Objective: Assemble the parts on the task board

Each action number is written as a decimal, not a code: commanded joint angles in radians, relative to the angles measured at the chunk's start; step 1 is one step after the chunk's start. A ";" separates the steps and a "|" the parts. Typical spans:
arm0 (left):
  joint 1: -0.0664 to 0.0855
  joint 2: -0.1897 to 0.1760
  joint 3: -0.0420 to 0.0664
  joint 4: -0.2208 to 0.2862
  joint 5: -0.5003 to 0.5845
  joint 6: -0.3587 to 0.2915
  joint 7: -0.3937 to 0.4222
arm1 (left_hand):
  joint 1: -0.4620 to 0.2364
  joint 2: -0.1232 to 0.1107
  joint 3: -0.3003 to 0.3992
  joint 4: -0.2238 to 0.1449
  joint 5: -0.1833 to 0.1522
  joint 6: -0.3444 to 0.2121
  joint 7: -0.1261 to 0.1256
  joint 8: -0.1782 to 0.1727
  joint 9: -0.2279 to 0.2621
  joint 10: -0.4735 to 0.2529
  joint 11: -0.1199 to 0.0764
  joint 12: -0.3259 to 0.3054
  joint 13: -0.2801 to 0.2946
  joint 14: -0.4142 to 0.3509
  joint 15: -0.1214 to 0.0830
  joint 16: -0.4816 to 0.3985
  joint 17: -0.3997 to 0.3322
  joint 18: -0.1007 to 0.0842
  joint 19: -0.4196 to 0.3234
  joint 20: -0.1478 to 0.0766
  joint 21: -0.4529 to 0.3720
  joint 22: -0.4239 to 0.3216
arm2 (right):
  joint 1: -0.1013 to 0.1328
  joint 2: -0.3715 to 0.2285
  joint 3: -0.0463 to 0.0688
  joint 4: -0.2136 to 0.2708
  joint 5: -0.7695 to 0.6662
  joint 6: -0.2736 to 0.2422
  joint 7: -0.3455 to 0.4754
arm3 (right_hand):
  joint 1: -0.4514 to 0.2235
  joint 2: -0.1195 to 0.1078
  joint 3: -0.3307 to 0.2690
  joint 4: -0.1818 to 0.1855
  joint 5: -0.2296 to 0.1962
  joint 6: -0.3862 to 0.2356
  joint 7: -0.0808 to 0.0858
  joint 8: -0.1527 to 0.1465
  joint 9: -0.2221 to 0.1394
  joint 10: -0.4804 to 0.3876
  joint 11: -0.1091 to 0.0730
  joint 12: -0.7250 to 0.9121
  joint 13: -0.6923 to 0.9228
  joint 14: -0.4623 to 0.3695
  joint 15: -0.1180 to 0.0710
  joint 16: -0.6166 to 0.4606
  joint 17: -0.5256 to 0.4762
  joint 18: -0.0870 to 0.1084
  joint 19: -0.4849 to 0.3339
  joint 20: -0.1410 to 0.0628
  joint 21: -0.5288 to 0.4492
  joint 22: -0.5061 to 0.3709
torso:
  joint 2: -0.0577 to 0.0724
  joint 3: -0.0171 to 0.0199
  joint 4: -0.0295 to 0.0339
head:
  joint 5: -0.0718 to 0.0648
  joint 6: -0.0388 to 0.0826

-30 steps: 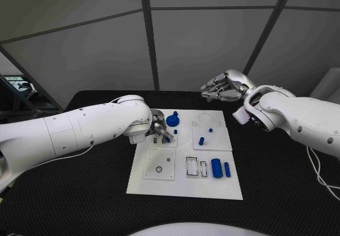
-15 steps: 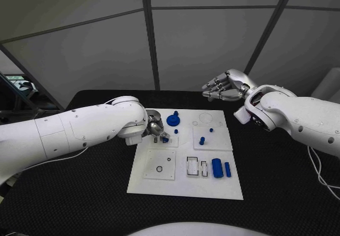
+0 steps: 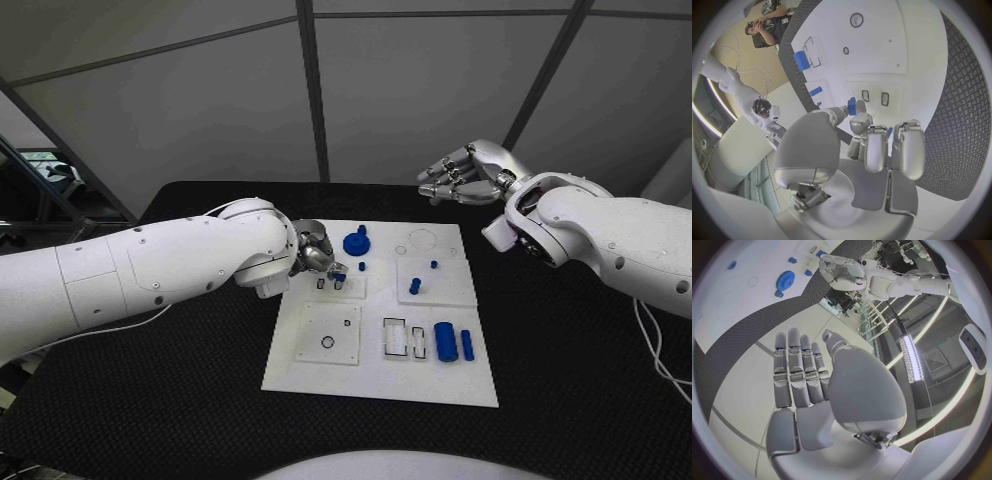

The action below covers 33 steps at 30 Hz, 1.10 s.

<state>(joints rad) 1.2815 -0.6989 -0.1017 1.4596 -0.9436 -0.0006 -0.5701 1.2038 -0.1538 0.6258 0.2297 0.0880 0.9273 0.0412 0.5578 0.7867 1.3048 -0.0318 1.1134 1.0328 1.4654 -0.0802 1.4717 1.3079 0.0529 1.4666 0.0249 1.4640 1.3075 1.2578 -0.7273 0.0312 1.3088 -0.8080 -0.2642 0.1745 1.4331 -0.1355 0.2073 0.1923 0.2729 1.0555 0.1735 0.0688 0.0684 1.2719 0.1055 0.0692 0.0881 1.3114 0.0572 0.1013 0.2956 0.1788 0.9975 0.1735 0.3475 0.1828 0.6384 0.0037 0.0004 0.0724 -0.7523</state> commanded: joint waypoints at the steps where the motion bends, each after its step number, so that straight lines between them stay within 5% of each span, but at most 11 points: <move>1: -0.008 -0.008 0.000 0.016 -0.058 -0.093 0.027 | -0.012 -0.003 0.164 -0.154 0.012 -0.002 -0.001 0.004 0.005 0.006 0.000 0.007 0.002 0.077 -0.008 -0.002 0.178 -0.016 0.030 -0.003 0.006 0.087 | 0.002 -0.001 0.001 0.000 -0.001 -0.004 0.009 | -0.012 0.000 0.003 -0.003 0.005 0.002 0.004 -0.001 0.000 -0.005 0.002 -0.004 -0.002 -0.004 0.003 -0.007 -0.002 0.002 0.000 0.005 -0.005 -0.001 | -0.001 0.0054 0.0052 | 0.000 -0.002; 11: -0.044 -0.020 0.000 0.035 -0.133 -0.181 0.023 | -0.022 -0.010 0.179 -0.166 0.030 0.002 -0.002 0.008 0.011 0.014 -0.001 0.014 0.009 0.078 -0.010 -0.002 0.178 -0.018 0.036 -0.005 0.013 0.100 | 0.002 -0.002 0.001 -0.004 -0.011 -0.008 0.013 | -0.015 0.000 0.002 -0.002 0.006 0.001 0.005 -0.001 0.000 -0.006 0.003 -0.003 -0.003 -0.004 0.004 -0.009 -0.003 0.002 -0.001 0.006 -0.007 -0.002 | -0.001 0.0116 0.0068 | 0.002 -0.004; 16: -0.060 -0.017 0.000 0.037 -0.148 -0.194 0.019 | -0.024 -0.011 0.183 -0.169 0.032 0.002 -0.003 0.009 0.013 0.015 -0.002 0.015 0.010 0.078 -0.010 -0.002 0.179 -0.019 0.037 -0.005 0.015 0.102 | 0.002 -0.001 0.001 -0.006 -0.013 -0.003 0.017 | -0.017 -0.001 0.002 -0.002 0.006 0.000 0.005 -0.001 0.000 -0.007 0.003 -0.003 -0.003 -0.004 0.004 -0.010 -0.003 0.002 -0.002 0.006 -0.007 -0.003 | 0.000 0.0102 0.0054 | 0.001 -0.003; 33: -0.068 -0.006 0.000 0.029 -0.164 -0.137 -0.013 | -0.028 -0.015 0.190 -0.175 0.036 0.003 -0.003 0.010 0.016 0.016 -0.003 0.014 0.007 0.078 -0.011 -0.002 0.179 -0.019 0.038 -0.006 0.016 0.105 | 0.002 0.005 0.000 -0.010 -0.014 0.017 0.025 | -0.025 0.000 0.000 0.002 0.010 -0.002 0.007 -0.002 -0.001 -0.009 0.005 -0.003 -0.005 -0.005 0.006 -0.014 -0.006 0.002 -0.004 0.008 -0.011 -0.004 | 0.001 0.0099 0.0066 | -0.003 -0.003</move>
<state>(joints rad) 1.2129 -0.7061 -0.1025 1.4888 -1.0925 -0.1578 -0.5705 1.1826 -0.1749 0.6488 0.2176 0.1228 0.9291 0.0429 0.5625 0.8023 1.3146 -0.0332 1.1228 1.0408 1.4689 -0.0836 1.4717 1.3078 0.0530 1.4665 0.0250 1.4738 1.3074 1.2577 -0.7230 0.0309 1.2991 -0.8184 -0.2586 0.1868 1.4169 -0.1354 0.2073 0.1923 0.2765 1.0555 0.1736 0.0688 0.0684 1.2683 0.1091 0.0692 0.0841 1.3077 0.0609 0.0905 0.2908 0.1788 0.9940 0.1770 0.3397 0.1796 0.6388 0.0135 0.0072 0.0690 -0.7540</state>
